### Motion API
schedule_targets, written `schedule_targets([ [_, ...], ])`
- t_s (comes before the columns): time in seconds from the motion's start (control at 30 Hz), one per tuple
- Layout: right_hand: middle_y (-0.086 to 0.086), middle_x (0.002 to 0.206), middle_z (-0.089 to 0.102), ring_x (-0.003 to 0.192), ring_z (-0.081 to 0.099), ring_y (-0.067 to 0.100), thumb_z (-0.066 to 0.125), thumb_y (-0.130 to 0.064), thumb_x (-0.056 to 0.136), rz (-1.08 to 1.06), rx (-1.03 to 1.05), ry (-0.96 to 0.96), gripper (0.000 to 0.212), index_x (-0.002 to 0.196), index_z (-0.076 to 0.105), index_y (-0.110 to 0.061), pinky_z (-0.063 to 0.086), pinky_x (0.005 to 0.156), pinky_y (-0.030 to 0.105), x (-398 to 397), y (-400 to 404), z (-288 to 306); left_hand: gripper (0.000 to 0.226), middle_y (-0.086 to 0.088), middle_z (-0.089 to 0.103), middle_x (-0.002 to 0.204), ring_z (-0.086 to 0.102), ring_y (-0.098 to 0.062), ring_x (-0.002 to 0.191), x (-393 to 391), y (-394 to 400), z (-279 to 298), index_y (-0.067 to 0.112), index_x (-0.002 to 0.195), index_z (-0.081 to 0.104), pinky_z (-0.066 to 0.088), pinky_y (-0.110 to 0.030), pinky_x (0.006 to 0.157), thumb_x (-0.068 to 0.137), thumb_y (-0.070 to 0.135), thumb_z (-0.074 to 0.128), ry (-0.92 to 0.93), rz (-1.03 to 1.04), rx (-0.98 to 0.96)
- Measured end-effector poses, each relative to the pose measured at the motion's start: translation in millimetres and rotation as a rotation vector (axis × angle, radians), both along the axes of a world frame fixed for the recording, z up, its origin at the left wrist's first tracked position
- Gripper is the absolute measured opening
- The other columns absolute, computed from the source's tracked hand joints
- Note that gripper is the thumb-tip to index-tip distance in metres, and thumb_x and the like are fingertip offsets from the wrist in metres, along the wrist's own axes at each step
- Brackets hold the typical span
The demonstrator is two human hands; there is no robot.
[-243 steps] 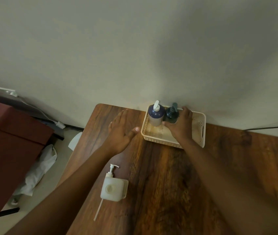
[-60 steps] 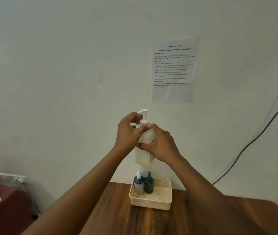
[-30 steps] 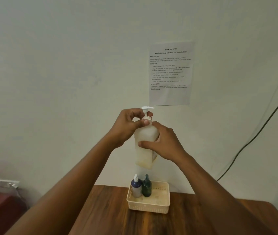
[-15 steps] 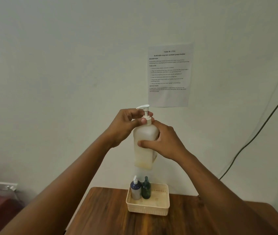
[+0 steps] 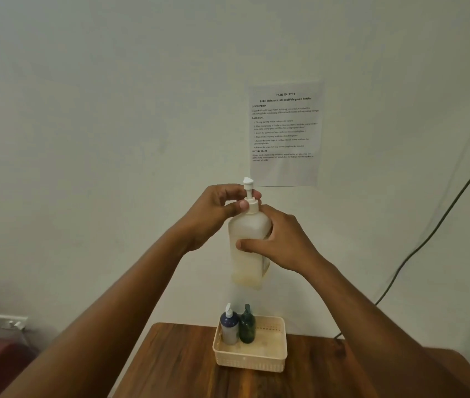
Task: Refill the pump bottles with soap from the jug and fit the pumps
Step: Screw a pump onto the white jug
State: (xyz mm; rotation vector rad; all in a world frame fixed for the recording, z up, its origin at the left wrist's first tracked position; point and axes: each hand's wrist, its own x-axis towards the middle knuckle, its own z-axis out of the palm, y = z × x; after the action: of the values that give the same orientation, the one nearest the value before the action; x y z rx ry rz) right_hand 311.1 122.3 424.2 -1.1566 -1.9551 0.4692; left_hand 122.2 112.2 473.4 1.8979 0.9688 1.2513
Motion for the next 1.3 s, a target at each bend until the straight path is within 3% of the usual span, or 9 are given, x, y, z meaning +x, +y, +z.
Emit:
schedule_targets([
  [0.13,-0.016,0.110,0.067,0.095,0.065,0.006,0.078,-0.067,0.060,0.002,0.001,0.006,0.080,0.131,0.054,-0.040,0.060,0.083,0.038,-1,-3,4,0.011,0.004,0.077,0.106,0.065,-0.027,0.106,12,0,-8,0.022,0.097,0.081,0.051,-0.031,0.087,0.086,0.023,0.083,-0.027,0.157,0.151],
  [0.2,-0.016,0.109,0.068,0.094,0.066,0.005,0.081,-0.063,0.060,0.041,-0.012,0.013,0.079,0.130,0.055,-0.040,0.060,0.082,0.039,2,-4,5,0.007,0.000,0.077,0.105,0.067,-0.027,0.103,9,1,-5,0.022,0.089,0.080,0.051,-0.028,0.084,0.086,0.017,0.083,-0.033,0.104,0.140],
  [0.33,-0.014,0.108,0.071,0.095,0.069,0.007,0.088,-0.049,0.063,0.193,-0.094,0.009,0.072,0.128,0.060,-0.039,0.062,0.084,0.040,14,-7,9,0.021,-0.007,0.075,0.108,0.068,-0.022,0.104,-3,1,2,-0.001,0.112,0.075,0.054,-0.033,0.091,0.091,0.000,0.072,0.005,-0.160,-0.005],
  [0.43,-0.012,0.108,0.072,0.096,0.070,0.009,0.089,-0.049,0.063,0.203,-0.110,0.041,0.071,0.128,0.062,-0.039,0.062,0.085,0.041,17,-7,10,0.028,-0.013,0.075,0.119,0.069,-0.027,0.117,-1,0,1,0.000,0.123,0.071,0.054,-0.037,0.101,0.096,0.004,0.068,-0.024,-0.199,-0.039],
  [0.53,-0.013,0.111,0.070,0.097,0.069,0.009,0.088,-0.052,0.063,0.120,-0.078,0.052,0.072,0.128,0.060,-0.037,0.062,0.085,0.041,16,-6,10,0.029,-0.002,0.075,0.122,0.067,-0.020,0.121,9,-3,-1,0.010,0.126,0.072,0.053,-0.036,0.104,0.097,0.013,0.070,-0.006,-0.083,-0.007],
  [0.67,-0.014,0.110,0.068,0.095,0.066,0.008,0.085,-0.058,0.063,-0.011,-0.004,-0.018,0.077,0.131,0.058,-0.037,0.061,0.083,0.038,16,-8,11,0.018,0.009,0.071,0.089,0.060,-0.006,0.086,24,-3,-8,0.020,0.092,0.078,0.046,-0.024,0.078,0.084,0.035,0.084,0.057,0.292,0.182],
  [0.73,-0.014,0.108,0.069,0.095,0.066,0.009,0.082,-0.063,0.059,-0.018,-0.001,-0.041,0.079,0.129,0.059,-0.037,0.060,0.083,0.039,17,-8,11,0.015,0.005,0.070,0.084,0.059,-0.008,0.080,27,-3,-9,0.019,0.087,0.078,0.046,-0.025,0.074,0.087,0.034,0.081,0.061,0.271,0.182],
  [1.0,-0.009,0.103,0.073,0.093,0.072,0.011,0.088,-0.047,0.060,0.195,-0.134,-0.006,0.061,0.116,0.068,-0.035,0.062,0.082,0.044,31,-7,16,0.030,-0.026,0.069,0.115,0.062,-0.045,0.114,13,1,-6,-0.004,0.111,0.075,0.048,-0.057,0.104,0.097,0.022,0.068,0.096,-0.093,0.059],
  [1.3,-0.013,0.113,0.068,0.097,0.066,0.011,0.081,-0.061,0.061,-0.026,-0.072,-0.069,0.081,0.134,0.056,-0.035,0.061,0.084,0.039,38,-1,-4,0.023,-0.003,0.073,0.117,0.067,-0.024,0.116,30,16,-30,0.022,0.117,0.076,0.048,-0.054,0.110,0.099,0.034,0.068,0.099,0.042,-0.001],
])
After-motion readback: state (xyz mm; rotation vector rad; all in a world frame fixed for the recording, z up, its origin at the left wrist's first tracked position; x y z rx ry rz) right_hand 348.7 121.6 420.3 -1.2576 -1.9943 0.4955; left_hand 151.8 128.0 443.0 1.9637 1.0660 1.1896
